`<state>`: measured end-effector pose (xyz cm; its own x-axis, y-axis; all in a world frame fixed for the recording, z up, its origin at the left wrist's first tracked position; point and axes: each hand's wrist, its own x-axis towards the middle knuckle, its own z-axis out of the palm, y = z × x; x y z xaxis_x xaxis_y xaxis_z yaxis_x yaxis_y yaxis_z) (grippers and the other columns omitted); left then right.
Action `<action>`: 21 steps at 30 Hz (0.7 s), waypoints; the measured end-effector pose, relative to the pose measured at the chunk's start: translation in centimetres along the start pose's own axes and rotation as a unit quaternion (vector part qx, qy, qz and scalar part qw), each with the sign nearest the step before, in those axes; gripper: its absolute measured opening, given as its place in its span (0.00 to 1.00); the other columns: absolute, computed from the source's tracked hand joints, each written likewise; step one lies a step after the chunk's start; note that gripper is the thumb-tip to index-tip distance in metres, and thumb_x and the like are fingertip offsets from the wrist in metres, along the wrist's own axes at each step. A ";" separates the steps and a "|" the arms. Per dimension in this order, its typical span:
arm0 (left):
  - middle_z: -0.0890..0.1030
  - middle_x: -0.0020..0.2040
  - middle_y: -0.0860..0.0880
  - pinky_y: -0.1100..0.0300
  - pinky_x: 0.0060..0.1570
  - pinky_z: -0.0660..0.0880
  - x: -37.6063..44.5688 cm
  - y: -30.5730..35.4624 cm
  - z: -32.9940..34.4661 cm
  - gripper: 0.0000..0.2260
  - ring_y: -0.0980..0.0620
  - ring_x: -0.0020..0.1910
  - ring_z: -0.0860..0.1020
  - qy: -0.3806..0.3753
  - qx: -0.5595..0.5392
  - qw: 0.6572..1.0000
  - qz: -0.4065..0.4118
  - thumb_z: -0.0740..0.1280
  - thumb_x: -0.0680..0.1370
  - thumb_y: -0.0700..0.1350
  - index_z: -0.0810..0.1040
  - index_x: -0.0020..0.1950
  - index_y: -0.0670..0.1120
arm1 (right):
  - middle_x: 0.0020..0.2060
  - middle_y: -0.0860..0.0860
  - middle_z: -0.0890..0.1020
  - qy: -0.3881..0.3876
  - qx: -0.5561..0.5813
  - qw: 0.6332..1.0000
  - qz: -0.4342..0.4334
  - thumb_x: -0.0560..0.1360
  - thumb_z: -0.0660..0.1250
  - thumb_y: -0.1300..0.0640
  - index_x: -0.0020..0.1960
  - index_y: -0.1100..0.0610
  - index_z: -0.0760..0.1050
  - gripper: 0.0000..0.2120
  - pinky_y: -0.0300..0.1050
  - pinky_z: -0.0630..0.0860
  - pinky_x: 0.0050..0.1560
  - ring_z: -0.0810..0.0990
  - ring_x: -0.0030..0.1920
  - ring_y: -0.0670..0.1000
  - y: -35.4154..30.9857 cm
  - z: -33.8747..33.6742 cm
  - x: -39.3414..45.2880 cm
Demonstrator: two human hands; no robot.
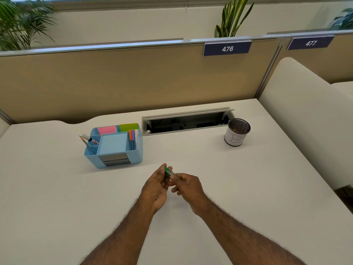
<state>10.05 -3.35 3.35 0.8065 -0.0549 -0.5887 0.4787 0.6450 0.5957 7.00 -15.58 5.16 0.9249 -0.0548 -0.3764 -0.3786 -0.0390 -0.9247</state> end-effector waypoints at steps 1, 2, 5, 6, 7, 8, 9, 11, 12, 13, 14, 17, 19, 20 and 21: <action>0.83 0.53 0.43 0.56 0.49 0.76 0.1 0.0 0.0 0.09 0.48 0.49 0.81 0.000 -0.002 1.000 0.002 0.65 0.78 0.43 0.80 0.56 0.43 | 0.40 0.51 0.87 -0.001 0.000 1.000 0.000 0.75 0.69 0.51 0.49 0.52 0.83 0.07 0.39 0.77 0.36 0.83 0.33 0.44 -0.1 0.0 0.0; 0.83 0.53 0.42 0.56 0.49 0.76 0.1 0.0 0.1 0.09 0.48 0.49 0.81 0.001 -0.005 1.000 0.003 0.65 0.78 0.43 0.80 0.56 0.43 | 0.40 0.50 0.87 0.004 -0.010 1.000 -0.003 0.75 0.69 0.51 0.50 0.52 0.83 0.07 0.39 0.77 0.37 0.83 0.34 0.45 -0.2 0.1 -0.1; 0.83 0.52 0.42 0.54 0.55 0.76 0.2 -0.1 0.1 0.11 0.47 0.49 0.81 -0.002 -0.013 1.000 0.002 0.66 0.78 0.44 0.80 0.57 0.41 | 0.41 0.47 0.87 0.027 -0.041 0.999 -0.018 0.74 0.70 0.51 0.53 0.50 0.82 0.09 0.37 0.77 0.38 0.85 0.36 0.46 -0.4 0.4 -0.1; 0.83 0.52 0.42 0.52 0.57 0.75 0.3 -0.1 0.1 0.12 0.47 0.50 0.81 -0.006 -0.008 1.000 0.001 0.66 0.77 0.44 0.80 0.58 0.41 | 0.41 0.46 0.87 0.035 -0.043 0.998 -0.024 0.74 0.70 0.51 0.54 0.50 0.82 0.10 0.36 0.77 0.37 0.85 0.36 0.46 -0.4 0.5 -0.1; 0.84 0.53 0.42 0.51 0.59 0.74 0.3 0.0 0.1 0.12 0.46 0.51 0.81 -0.009 -0.002 1.000 0.001 0.67 0.77 0.44 0.80 0.58 0.41 | 0.41 0.45 0.86 0.042 -0.047 0.998 -0.031 0.74 0.70 0.50 0.53 0.50 0.82 0.10 0.36 0.77 0.38 0.85 0.36 0.46 -0.5 0.5 -0.1; 0.84 0.53 0.42 0.51 0.60 0.75 0.3 0.1 0.2 0.12 0.46 0.52 0.81 -0.009 0.004 1.000 0.001 0.67 0.77 0.44 0.80 0.58 0.41 | 0.40 0.45 0.86 0.048 -0.051 0.997 -0.036 0.74 0.70 0.50 0.53 0.50 0.82 0.09 0.36 0.78 0.38 0.85 0.36 0.46 -0.6 0.5 -0.1; 0.85 0.52 0.42 0.51 0.59 0.75 0.2 0.3 0.1 0.12 0.46 0.52 0.82 -0.008 0.009 1.000 0.004 0.68 0.76 0.44 0.81 0.57 0.41 | 0.40 0.45 0.86 0.052 -0.053 0.997 -0.039 0.74 0.70 0.51 0.53 0.51 0.82 0.09 0.37 0.78 0.39 0.85 0.36 0.46 -0.6 0.6 -0.1; 0.85 0.52 0.42 0.53 0.54 0.78 0.1 0.5 0.1 0.11 0.46 0.53 0.82 -0.004 0.017 1.000 0.010 0.68 0.76 0.44 0.82 0.56 0.42 | 0.40 0.45 0.86 0.053 -0.050 0.997 -0.037 0.75 0.69 0.51 0.53 0.51 0.82 0.08 0.37 0.78 0.39 0.84 0.34 0.45 -0.8 0.8 -0.1; 0.86 0.51 0.42 0.55 0.52 0.78 0.1 0.6 0.1 0.11 0.46 0.52 0.83 -0.004 0.021 1.000 0.015 0.68 0.76 0.44 0.82 0.56 0.42 | 0.41 0.46 0.86 0.052 -0.047 0.997 -0.033 0.75 0.69 0.51 0.52 0.51 0.82 0.08 0.37 0.78 0.39 0.83 0.34 0.44 -0.9 0.9 -0.1; 0.86 0.51 0.42 0.56 0.50 0.79 0.0 0.7 0.2 0.11 0.46 0.52 0.83 -0.006 0.022 1.000 0.019 0.68 0.76 0.44 0.82 0.56 0.42 | 0.41 0.48 0.86 0.048 -0.040 0.998 -0.025 0.76 0.68 0.51 0.51 0.52 0.82 0.08 0.38 0.77 0.39 0.83 0.34 0.44 -1.0 1.0 0.0; 0.86 0.50 0.42 0.56 0.48 0.80 -0.1 0.8 0.2 0.11 0.47 0.50 0.84 -0.010 0.023 0.999 0.024 0.67 0.76 0.44 0.81 0.56 0.42 | 0.42 0.49 0.86 0.041 -0.027 0.999 -0.012 0.77 0.67 0.51 0.50 0.53 0.82 0.08 0.39 0.77 0.39 0.82 0.34 0.44 -1.3 1.1 0.0; 0.86 0.48 0.44 0.56 0.49 0.80 -0.2 1.2 0.4 0.13 0.49 0.47 0.84 -0.026 0.036 0.998 0.046 0.67 0.76 0.44 0.80 0.58 0.41 | 0.38 0.53 0.84 -0.014 0.081 0.995 0.054 0.78 0.65 0.52 0.47 0.59 0.83 0.12 0.41 0.74 0.38 0.77 0.35 0.47 -2.3 1.2 0.1; 0.86 0.48 0.44 0.56 0.51 0.79 -0.3 1.6 0.5 0.13 0.49 0.49 0.82 -0.041 0.042 0.996 0.060 0.66 0.76 0.44 0.80 0.59 0.41 | 0.35 0.53 0.81 -0.044 0.180 0.976 0.116 0.79 0.65 0.52 0.48 0.61 0.83 0.13 0.39 0.73 0.35 0.75 0.33 0.46 -3.1 1.2 0.3; 0.86 0.49 0.45 0.57 0.52 0.79 -0.3 1.8 0.6 0.13 0.49 0.50 0.82 -0.049 0.045 0.996 0.067 0.66 0.76 0.44 0.80 0.59 0.42 | 0.35 0.53 0.81 -0.053 0.227 0.961 0.150 0.79 0.65 0.52 0.50 0.61 0.82 0.13 0.38 0.72 0.32 0.74 0.31 0.45 -3.4 1.3 0.4; 0.86 0.49 0.45 0.57 0.51 0.79 -0.3 2.1 0.7 0.14 0.49 0.51 0.82 -0.055 0.047 0.995 0.074 0.67 0.74 0.45 0.80 0.58 0.43 | 0.36 0.53 0.81 -0.063 0.271 0.944 0.179 0.79 0.65 0.52 0.52 0.60 0.82 0.12 0.37 0.71 0.30 0.73 0.29 0.44 -3.8 1.3 0.5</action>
<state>11.05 -2.49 5.17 0.9008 -0.0516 -0.4311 0.3788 0.5786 0.7223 8.97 -14.17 8.39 0.7511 0.1533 -0.6422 -0.6254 0.4768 -0.6177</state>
